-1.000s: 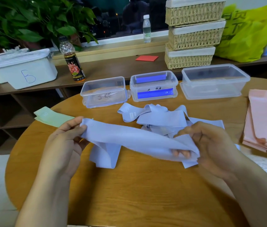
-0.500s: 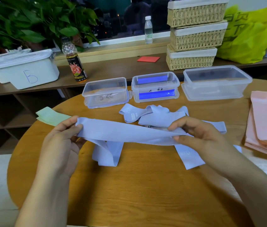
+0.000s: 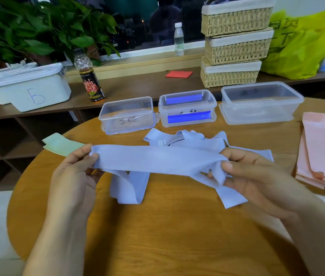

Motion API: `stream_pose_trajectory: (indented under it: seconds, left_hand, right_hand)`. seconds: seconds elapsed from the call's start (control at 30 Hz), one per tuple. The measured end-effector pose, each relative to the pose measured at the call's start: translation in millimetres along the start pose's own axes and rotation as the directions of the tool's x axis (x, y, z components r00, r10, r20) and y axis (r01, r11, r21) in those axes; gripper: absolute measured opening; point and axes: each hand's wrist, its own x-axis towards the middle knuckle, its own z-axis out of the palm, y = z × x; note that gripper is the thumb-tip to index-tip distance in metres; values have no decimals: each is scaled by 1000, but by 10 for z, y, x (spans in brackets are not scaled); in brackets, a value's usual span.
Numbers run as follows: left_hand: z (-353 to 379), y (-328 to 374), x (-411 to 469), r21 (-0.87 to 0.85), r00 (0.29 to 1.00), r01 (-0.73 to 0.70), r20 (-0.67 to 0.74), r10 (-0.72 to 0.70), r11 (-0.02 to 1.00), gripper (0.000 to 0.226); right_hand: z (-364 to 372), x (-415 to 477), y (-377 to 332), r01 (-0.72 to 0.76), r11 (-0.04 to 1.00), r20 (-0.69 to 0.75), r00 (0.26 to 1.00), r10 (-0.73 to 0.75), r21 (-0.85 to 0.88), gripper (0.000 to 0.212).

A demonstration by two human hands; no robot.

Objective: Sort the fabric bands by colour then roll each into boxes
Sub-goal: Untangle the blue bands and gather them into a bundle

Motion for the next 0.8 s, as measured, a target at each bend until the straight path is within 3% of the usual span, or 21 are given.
stream_pose_trajectory:
  seconds: [0.07, 0.13, 0.23, 0.33, 0.4, 0.6, 0.73, 0.8]
  left_hand:
    - [-11, 30, 5, -16, 1000, 0, -2, 0, 1000, 28]
    - [-9, 64, -5, -38, 1000, -9, -3, 9, 999, 26]
    - [-8, 136, -41, -11, 998, -44, 43, 44, 999, 24]
    - [8, 177, -117, 105, 987, -90, 141, 75, 990, 24]
    - [53, 158, -190, 168, 972, -124, 217, 86, 978, 25]
    - [213, 7, -321, 298, 921, -230, 375, 108, 927, 29]
    - [276, -39, -340, 370, 928, -230, 361, 89, 900, 30]
    - [311, -66, -358, 396, 938, -214, 338, 75, 893, 28]
  right_hand:
    - [-4, -26, 19, -40, 996, 89, 995, 33, 80, 47]
    - [48, -17, 47, -88, 994, 72, 994, 84, 63, 58]
    - [149, 46, 118, -155, 949, -163, 980, 113, -275, 36]
    - [118, 74, 136, -182, 769, -326, 945, -36, -613, 5]
    - [65, 46, 128, -177, 687, -361, 923, -133, -705, 13]
    - [-65, 66, 177, -154, 423, -302, 902, -309, -893, 23]
    - [176, 434, 185, -79, 292, -177, 928, -327, -953, 20]
    - [292, 700, 208, -90, 165, -144, 925, -352, -982, 26]
